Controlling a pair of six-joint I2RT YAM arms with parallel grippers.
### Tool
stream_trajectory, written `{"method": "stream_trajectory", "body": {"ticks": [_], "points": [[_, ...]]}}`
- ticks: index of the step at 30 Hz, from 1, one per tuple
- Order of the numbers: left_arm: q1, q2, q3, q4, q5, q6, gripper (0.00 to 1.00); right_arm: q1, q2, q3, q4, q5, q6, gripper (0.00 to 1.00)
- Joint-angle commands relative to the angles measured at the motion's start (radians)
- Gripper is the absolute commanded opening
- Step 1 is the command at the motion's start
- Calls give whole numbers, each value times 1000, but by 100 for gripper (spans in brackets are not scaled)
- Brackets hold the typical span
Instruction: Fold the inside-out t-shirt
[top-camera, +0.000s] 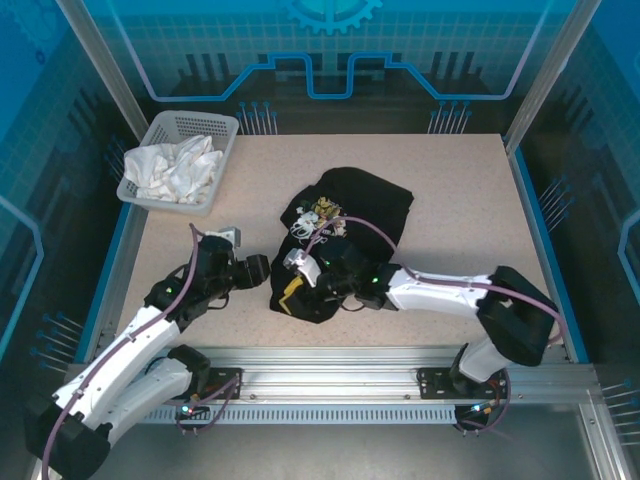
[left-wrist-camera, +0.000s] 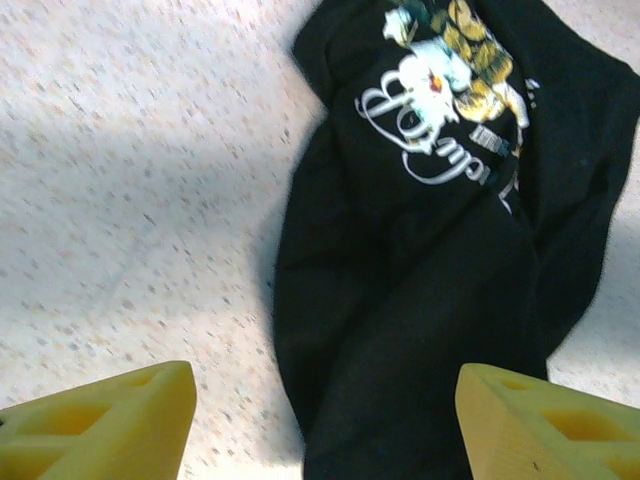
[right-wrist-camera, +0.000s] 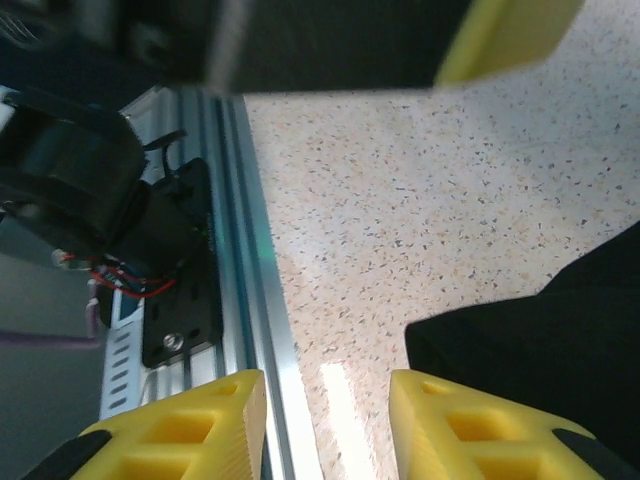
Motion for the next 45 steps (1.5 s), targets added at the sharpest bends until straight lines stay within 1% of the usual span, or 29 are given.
{"method": "stream_trajectory", "body": {"ticks": [1, 4, 7, 9, 10, 13, 15, 16, 18, 19, 23, 25, 27, 28, 30, 32, 34, 35, 37, 40, 43, 45], "points": [[3, 14, -53, -1, 206, -89, 71, -61, -122, -38, -155, -25, -15, 39], [-10, 31, -113, 55, 296, -149, 71, -165, -160, -64, -266, 28, 54, 41], [-25, 65, -151, 79, 313, -171, 71, -288, -141, -89, -333, 21, 127, 41], [-28, 100, -173, 119, 330, -175, 70, -328, -122, -105, -329, 16, 146, 42], [-28, 121, -183, 144, 342, -179, 68, -334, -112, -107, -323, 11, 150, 43], [-28, 197, -205, 237, 388, -198, 57, -335, -60, -95, -311, -5, 158, 43], [-28, 238, -213, 284, 408, -207, 46, -336, -23, -93, -292, -15, 166, 43], [-28, 248, -214, 296, 409, -209, 43, -335, -10, -95, -277, -23, 171, 43], [-28, 255, -217, 309, 410, -209, 34, -333, 15, -95, -237, -45, 182, 44], [-28, 254, -217, 308, 407, -206, 32, -331, 25, -92, -224, -50, 187, 44], [-28, 231, -218, 283, 381, -194, 29, -317, 70, -63, -205, -60, 185, 44], [-28, 219, -220, 273, 371, -190, 26, -310, 90, -49, -201, -65, 186, 43], [-28, 208, -219, 263, 363, -184, 22, -308, 103, -41, -199, -70, 185, 40], [-28, 205, -220, 257, 358, -181, 19, -309, 103, -37, -203, -68, 182, 36], [-28, 198, -220, 244, 353, -175, 14, -316, 85, -37, -223, -52, 171, 21], [-28, 184, -220, 234, 347, -170, 8, -332, 47, -42, -252, -38, 154, 10], [-27, 166, -223, 236, 346, -165, 3, -351, -7, -54, -286, -30, 134, 2], [-27, 154, -226, 243, 345, -165, 0, -363, -40, -60, -308, -29, 124, 0], [-27, 128, -236, 275, 355, -167, 0, -382, -104, -78, -341, -36, 95, 0], [-27, 91, -269, 387, 403, -187, 0, -408, -214, -114, -381, -75, 39, 0], [-28, 87, -317, 525, 459, -210, 0, -435, -302, -169, -380, -143, -3, 0], [-30, 111, -341, 566, 468, -216, 0, -451, -325, -219, -345, -170, 0, 0]]}}
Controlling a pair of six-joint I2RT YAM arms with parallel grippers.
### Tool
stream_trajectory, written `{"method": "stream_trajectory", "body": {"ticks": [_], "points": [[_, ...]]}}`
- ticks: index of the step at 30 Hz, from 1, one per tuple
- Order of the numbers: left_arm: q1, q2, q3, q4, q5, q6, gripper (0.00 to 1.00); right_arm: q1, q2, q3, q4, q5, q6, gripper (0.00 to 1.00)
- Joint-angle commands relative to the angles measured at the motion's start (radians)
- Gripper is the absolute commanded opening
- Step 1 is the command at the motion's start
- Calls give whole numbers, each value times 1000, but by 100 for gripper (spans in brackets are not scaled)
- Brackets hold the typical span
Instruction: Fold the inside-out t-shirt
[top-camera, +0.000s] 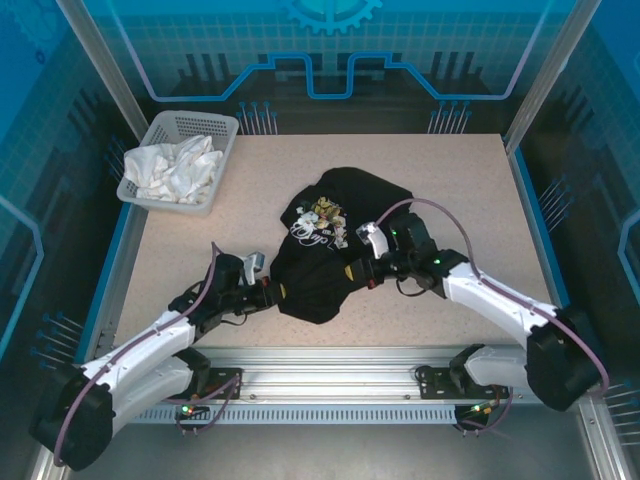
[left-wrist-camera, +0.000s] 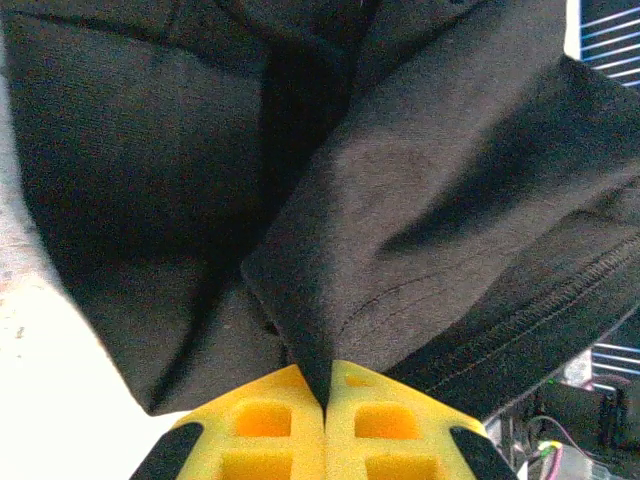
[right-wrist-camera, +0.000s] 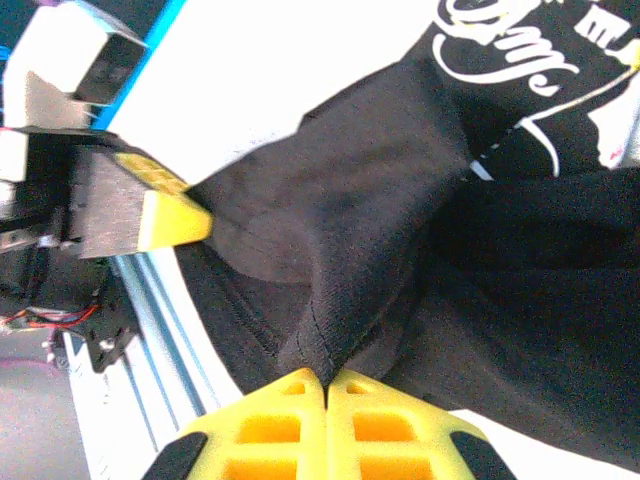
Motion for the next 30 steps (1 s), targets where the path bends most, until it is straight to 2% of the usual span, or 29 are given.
{"method": "stream_trajectory", "body": {"ticks": [1, 4, 8, 10, 14, 17, 22, 30], "points": [[-8, 28, -41, 120, 54, -13, 0, -30, -21, -85, -7, -79, -36, 1], [-14, 91, -45, 105, 62, 0, 1, -37, 2, -133, 33, -51, 4, 3], [-65, 194, -34, 108, 87, 24, 12, -37, 54, -140, 10, 43, 64, 9], [-87, 241, -25, 112, 90, 34, 17, -33, 70, -136, -19, 87, 66, 16], [-102, 291, -15, 140, 92, 30, 24, 33, 40, -109, -80, 217, -5, 31], [-103, 281, -13, 142, 84, 31, 26, 121, 12, -79, -112, 358, -68, 37], [-103, 229, -7, 81, 48, 49, 34, 211, 39, -30, -93, 451, -126, 40], [-103, 144, -3, 11, -10, 63, 40, 317, 203, 64, -124, 576, -193, 39]]}}
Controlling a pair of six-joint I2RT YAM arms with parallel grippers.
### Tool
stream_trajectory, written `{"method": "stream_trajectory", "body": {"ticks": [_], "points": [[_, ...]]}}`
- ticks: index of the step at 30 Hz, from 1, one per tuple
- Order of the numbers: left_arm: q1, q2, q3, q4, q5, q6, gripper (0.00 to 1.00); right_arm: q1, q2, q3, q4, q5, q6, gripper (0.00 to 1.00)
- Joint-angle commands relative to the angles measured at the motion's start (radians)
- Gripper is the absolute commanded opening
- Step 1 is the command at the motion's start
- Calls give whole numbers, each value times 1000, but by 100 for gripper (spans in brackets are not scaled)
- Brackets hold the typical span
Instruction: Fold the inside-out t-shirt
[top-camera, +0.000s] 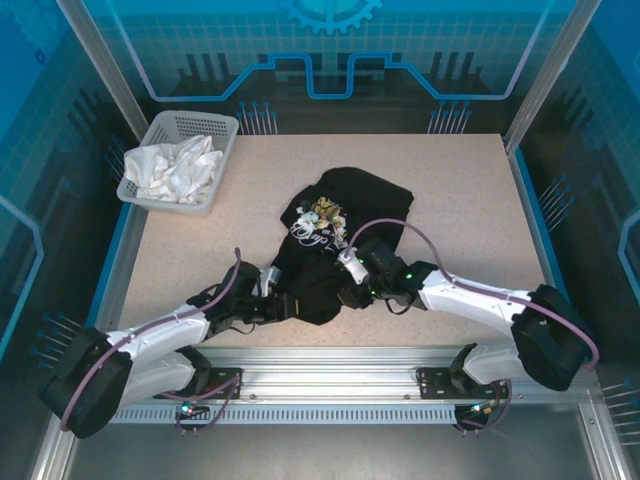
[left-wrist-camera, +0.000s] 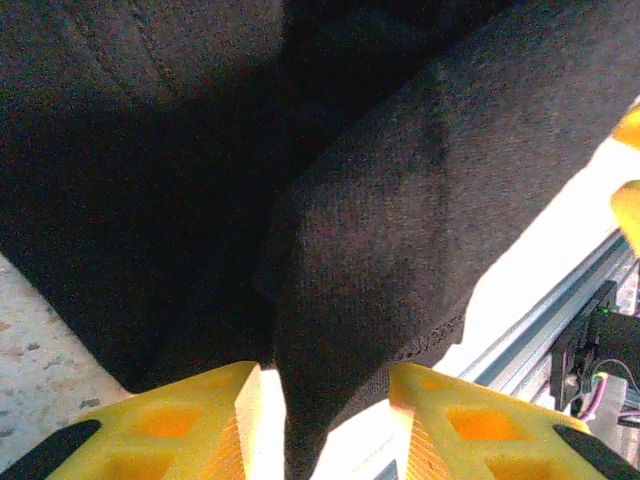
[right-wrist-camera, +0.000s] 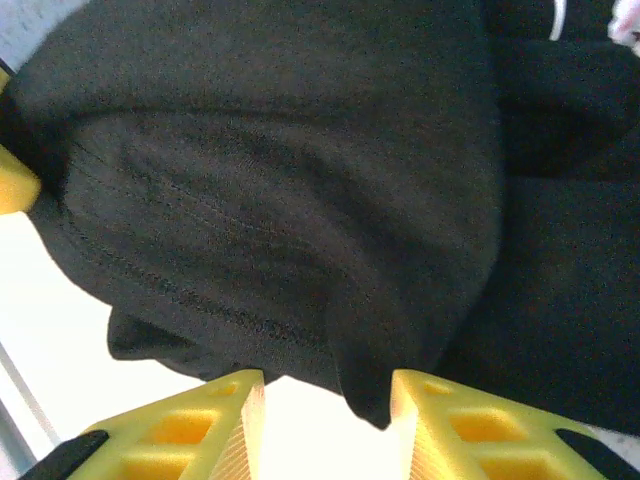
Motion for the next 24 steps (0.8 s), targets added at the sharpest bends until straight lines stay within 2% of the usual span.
{"method": "stream_trajectory", "body": {"ticks": [1, 9, 12, 14, 19, 22, 24], "points": [[-5, -33, 24, -54, -35, 29, 40, 51, 55, 44, -49, 116, -53, 39], [-4, -46, 38, -81, -53, 34, 42, 147, 176, 127, -133, 371, -77, 42], [-4, -46, 40, -88, -61, 33, 42, 179, 199, 144, -142, 454, -78, 39], [-2, -47, 41, -96, -67, 32, 42, 191, 199, 146, -153, 498, -69, 34], [0, -56, 44, -103, -77, 31, 42, 195, 164, 145, -173, 556, -31, 13], [2, -61, 46, -108, -81, 30, 42, 196, 126, 131, -173, 544, -22, 2], [4, -65, 49, -107, -80, 29, 42, 194, 98, 115, -166, 516, -23, 0]]}}
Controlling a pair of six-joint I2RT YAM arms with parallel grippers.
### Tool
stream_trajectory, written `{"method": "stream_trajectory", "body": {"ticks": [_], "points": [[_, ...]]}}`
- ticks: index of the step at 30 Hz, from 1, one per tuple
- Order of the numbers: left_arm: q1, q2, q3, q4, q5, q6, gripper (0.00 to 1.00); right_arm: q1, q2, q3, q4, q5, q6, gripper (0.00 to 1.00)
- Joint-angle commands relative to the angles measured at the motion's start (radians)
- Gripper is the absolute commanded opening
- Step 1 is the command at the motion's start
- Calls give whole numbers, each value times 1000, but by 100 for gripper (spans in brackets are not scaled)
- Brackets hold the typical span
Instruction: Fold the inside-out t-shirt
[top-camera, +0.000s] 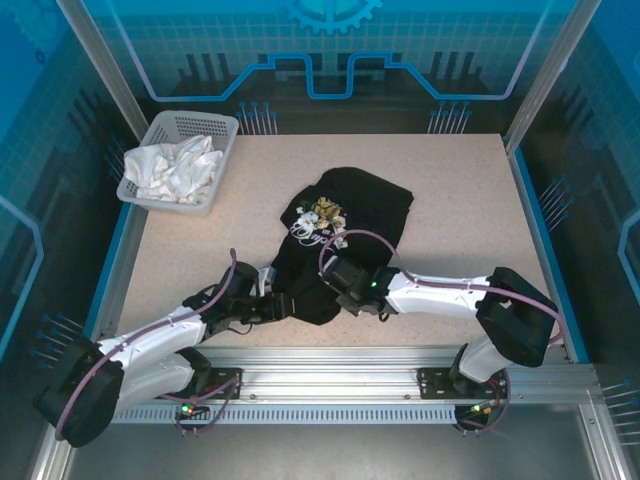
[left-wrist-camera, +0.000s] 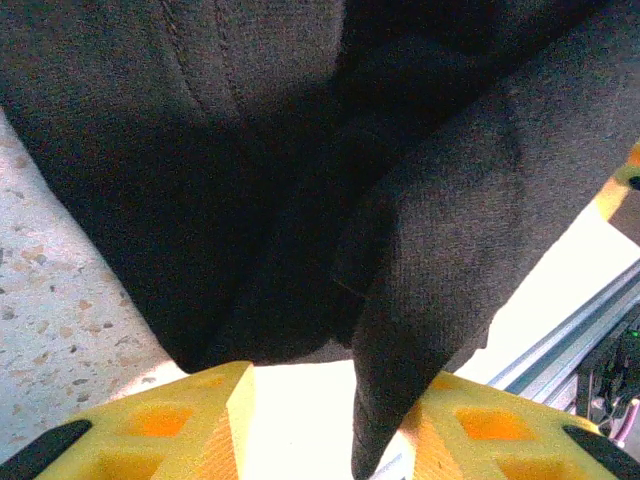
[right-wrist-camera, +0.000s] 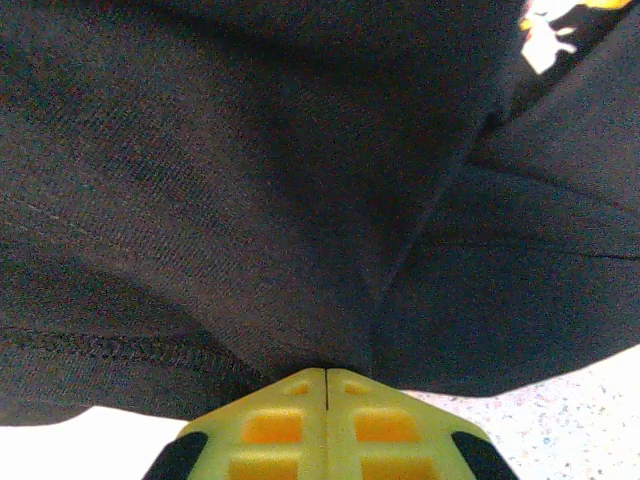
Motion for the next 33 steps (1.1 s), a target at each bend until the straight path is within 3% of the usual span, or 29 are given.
{"method": "stream_trajectory", "body": {"ticks": [1, 10, 20, 33], "points": [[4, -18, 36, -22, -14, 27, 42, 8, -70, -11, -10, -8, 14, 0], [4, -21, 44, -16, 5, 22, 44, -20, -222, -85, 10, -173, 32, 0], [4, 23, 47, 18, 37, 21, 43, -164, -419, -230, 120, -543, 116, 0], [4, 45, 36, 100, 122, -21, 65, -316, -560, -359, 150, -806, 250, 0]]}}
